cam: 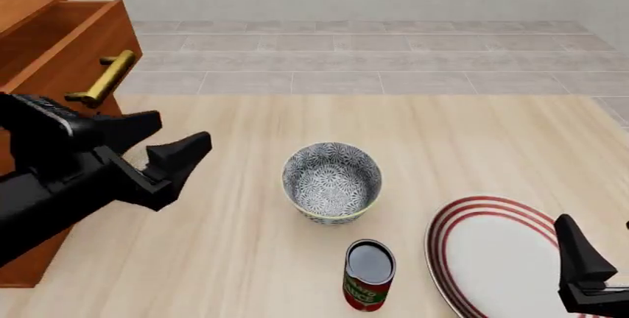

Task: Put the bowl on top of the cabinet.

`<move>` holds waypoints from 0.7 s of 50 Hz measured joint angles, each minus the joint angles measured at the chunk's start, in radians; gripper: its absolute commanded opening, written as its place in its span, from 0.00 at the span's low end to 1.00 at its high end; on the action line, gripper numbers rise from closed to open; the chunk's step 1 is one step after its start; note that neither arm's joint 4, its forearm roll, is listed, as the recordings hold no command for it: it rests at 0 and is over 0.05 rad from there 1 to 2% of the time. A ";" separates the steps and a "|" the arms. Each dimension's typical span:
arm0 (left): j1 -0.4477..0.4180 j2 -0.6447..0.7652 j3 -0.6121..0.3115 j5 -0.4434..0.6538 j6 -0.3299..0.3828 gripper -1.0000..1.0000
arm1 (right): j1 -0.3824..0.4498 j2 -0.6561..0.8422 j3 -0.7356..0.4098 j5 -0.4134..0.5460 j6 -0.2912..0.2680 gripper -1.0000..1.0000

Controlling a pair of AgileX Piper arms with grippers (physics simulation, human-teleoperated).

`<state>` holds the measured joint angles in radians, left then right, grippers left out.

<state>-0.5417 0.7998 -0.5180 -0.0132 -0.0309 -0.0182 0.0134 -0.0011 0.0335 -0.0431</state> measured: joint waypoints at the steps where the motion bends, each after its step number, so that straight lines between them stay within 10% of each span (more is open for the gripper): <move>1: -0.004 0.017 -0.011 0.003 -0.006 1.00 | 0.000 -0.001 0.000 0.002 0.000 1.00; 35: 0.045 0.465 -0.317 0.076 -0.124 1.00 | 0.021 -0.005 0.001 0.027 0.000 1.00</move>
<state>-0.4968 1.2647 -0.8350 0.0625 -0.1549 0.0033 0.0080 -0.0005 0.0600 -0.0430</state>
